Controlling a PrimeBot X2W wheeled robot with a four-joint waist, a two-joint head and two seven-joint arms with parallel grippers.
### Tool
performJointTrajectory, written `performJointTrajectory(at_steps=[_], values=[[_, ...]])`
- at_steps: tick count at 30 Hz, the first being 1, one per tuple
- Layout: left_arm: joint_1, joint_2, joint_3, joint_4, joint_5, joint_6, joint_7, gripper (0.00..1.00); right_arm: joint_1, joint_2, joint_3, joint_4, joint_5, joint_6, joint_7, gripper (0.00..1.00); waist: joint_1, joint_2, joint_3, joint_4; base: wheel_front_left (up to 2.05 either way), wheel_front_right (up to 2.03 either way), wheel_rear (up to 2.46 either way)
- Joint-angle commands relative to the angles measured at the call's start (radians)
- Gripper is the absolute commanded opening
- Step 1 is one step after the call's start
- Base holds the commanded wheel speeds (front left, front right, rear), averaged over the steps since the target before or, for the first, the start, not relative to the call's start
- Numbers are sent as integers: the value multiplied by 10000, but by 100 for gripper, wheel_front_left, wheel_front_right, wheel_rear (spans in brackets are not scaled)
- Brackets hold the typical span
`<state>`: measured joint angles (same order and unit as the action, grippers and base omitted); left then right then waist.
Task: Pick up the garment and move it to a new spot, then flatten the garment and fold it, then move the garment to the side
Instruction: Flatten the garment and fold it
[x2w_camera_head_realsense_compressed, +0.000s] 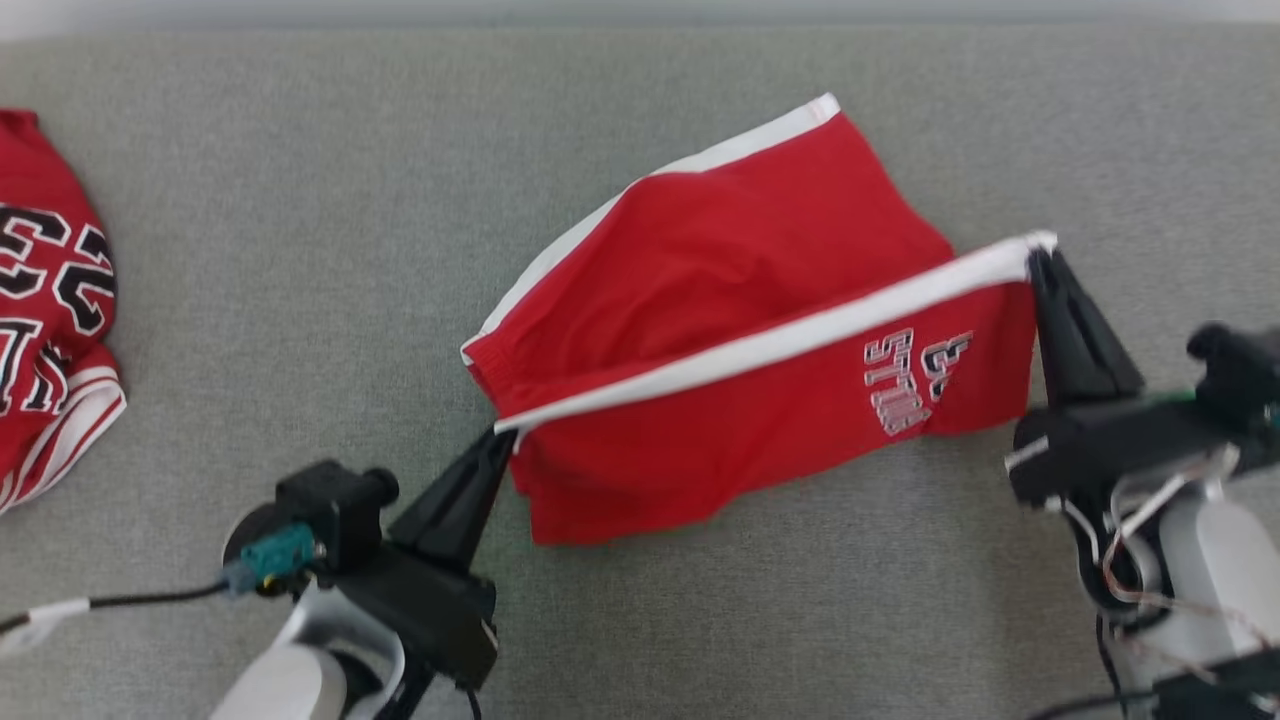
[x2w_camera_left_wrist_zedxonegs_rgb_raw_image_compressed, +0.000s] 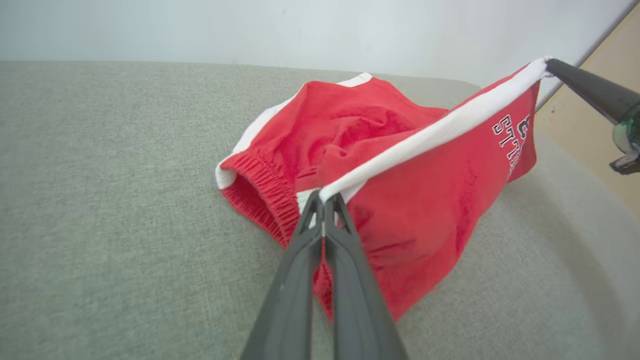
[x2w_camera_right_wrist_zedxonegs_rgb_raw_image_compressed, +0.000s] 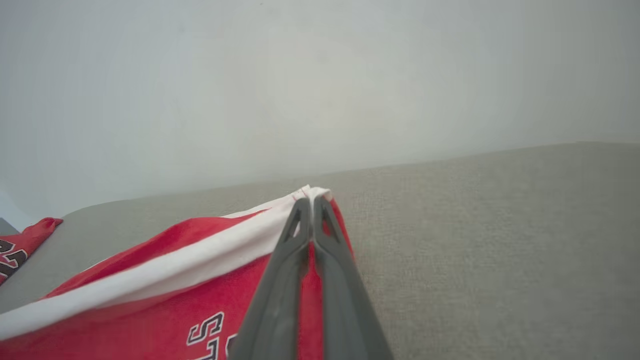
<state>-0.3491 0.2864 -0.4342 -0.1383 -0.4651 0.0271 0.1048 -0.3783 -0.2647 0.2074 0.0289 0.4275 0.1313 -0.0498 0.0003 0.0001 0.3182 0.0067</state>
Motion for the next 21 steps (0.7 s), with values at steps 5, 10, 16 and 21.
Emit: performJointTrajectory(at_steps=[5,10,16,21], values=[[-1307,-285,81,994,-164,-242,-37,0,-2168,-697,759,1776,544,-10,-243,0,-3,-1,1095,655,0,0,0],[-2358,-629,24,1757,-230,-485,-122,0,-3791,-1235,1493,3289,1054,-10,-488,0,-3,-1,1602,1037,0,0,0],[-3402,-991,-71,2664,-339,-679,-91,0,-5320,-1645,2519,4782,1633,-10,-633,0,-3,-1,2029,1384,0,0,0],[-3902,-1222,-124,3169,-453,-791,-111,0,-6115,-1806,3147,5620,1954,-10,-761,0,-3,-1,2188,1541,0,0,0]])
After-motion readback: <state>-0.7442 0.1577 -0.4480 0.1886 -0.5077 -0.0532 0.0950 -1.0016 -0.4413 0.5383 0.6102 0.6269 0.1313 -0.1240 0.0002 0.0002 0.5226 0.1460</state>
